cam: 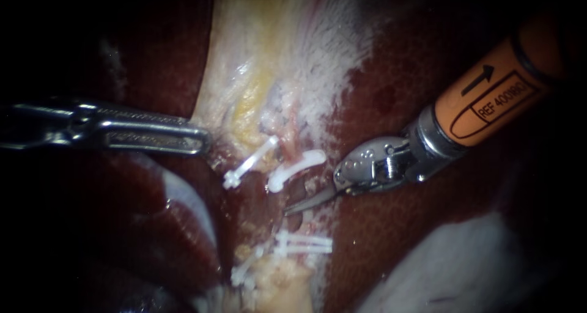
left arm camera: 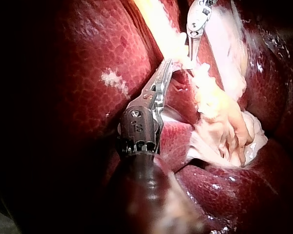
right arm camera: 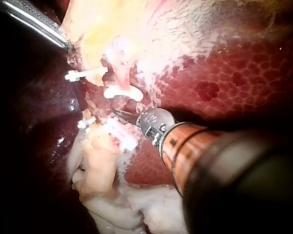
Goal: Go back from the cut right tube
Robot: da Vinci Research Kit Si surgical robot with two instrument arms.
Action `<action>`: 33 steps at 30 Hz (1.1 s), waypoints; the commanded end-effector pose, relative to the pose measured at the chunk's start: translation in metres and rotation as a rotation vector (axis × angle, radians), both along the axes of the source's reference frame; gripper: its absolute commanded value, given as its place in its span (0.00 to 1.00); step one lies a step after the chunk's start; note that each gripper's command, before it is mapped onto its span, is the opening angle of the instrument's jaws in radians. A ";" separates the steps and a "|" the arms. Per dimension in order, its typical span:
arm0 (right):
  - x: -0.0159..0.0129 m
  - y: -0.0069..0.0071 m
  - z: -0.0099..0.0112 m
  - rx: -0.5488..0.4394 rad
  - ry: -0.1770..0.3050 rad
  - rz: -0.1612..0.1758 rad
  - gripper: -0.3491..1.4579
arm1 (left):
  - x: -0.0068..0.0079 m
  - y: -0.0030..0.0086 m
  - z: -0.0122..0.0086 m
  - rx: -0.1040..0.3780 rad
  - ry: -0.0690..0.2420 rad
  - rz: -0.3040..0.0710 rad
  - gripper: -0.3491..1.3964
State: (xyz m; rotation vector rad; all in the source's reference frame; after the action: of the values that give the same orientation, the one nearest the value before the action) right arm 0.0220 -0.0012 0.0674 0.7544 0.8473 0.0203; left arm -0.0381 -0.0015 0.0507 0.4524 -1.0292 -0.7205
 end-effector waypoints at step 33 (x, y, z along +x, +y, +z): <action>-0.0003 0.0005 -0.0006 -0.057 -0.018 0.112 0.60 | 0.0002 -0.0001 -0.0001 0.000 -0.001 0.001 0.00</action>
State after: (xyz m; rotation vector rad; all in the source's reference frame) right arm 0.0217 -0.0007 0.0668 0.6513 0.8681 0.1021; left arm -0.0380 -0.0016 0.0506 0.4538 -1.0295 -0.7197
